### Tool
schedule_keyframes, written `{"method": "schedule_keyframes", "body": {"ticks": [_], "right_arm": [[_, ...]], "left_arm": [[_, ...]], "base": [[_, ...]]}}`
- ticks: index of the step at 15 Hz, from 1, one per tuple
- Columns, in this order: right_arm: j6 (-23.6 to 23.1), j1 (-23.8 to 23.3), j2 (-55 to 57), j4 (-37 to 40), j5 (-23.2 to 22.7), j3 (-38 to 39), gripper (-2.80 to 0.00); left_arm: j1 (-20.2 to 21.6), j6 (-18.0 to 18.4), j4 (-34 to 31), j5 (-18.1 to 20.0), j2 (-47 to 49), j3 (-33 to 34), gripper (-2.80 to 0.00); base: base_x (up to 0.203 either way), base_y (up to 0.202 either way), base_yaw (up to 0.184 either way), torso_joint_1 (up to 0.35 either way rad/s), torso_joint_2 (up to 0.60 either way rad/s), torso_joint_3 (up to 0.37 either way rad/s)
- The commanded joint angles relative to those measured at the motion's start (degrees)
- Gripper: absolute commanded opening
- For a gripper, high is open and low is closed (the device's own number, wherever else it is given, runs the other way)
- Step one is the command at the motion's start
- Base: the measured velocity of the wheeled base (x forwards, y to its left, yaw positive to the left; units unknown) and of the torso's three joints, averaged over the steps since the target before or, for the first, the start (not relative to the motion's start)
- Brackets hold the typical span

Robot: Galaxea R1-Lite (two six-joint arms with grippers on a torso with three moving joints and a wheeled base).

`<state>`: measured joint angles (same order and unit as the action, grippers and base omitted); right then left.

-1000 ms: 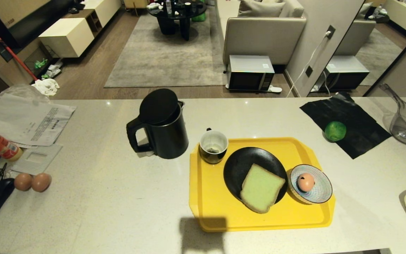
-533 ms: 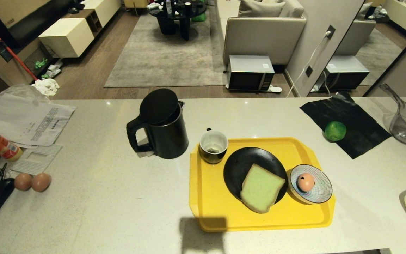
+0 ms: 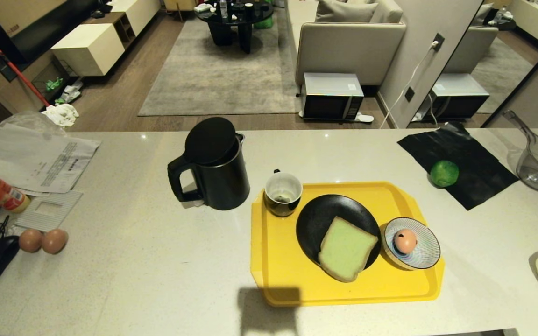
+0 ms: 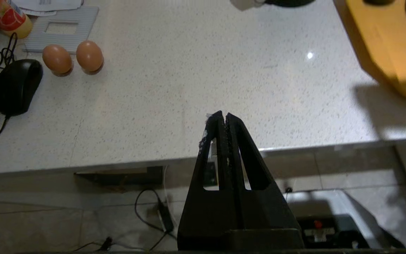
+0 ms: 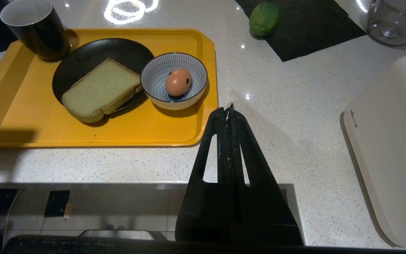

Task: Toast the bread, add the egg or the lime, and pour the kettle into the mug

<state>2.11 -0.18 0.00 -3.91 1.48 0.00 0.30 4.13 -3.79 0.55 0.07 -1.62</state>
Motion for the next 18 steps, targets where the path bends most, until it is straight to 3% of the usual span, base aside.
{"method": "schedule_keyframes", "body": {"ticks": [1,18], "right_arm": [[0.0,0.01,0.09,-0.04,0.02,1.49,-2.8],[0.0,0.01,0.09,-0.04,0.02,1.49,-2.8]], "left_arm": [[0.05,-0.96,4.15,-0.28,-0.16,1.62,-2.8],[0.05,-1.23,4.14,-0.55,-0.16,1.66,-2.8]], "base": [[0.0,0.0,0.0,0.0,0.0,0.0],[0.0,0.0,0.0,0.0,0.0,0.0]]}}
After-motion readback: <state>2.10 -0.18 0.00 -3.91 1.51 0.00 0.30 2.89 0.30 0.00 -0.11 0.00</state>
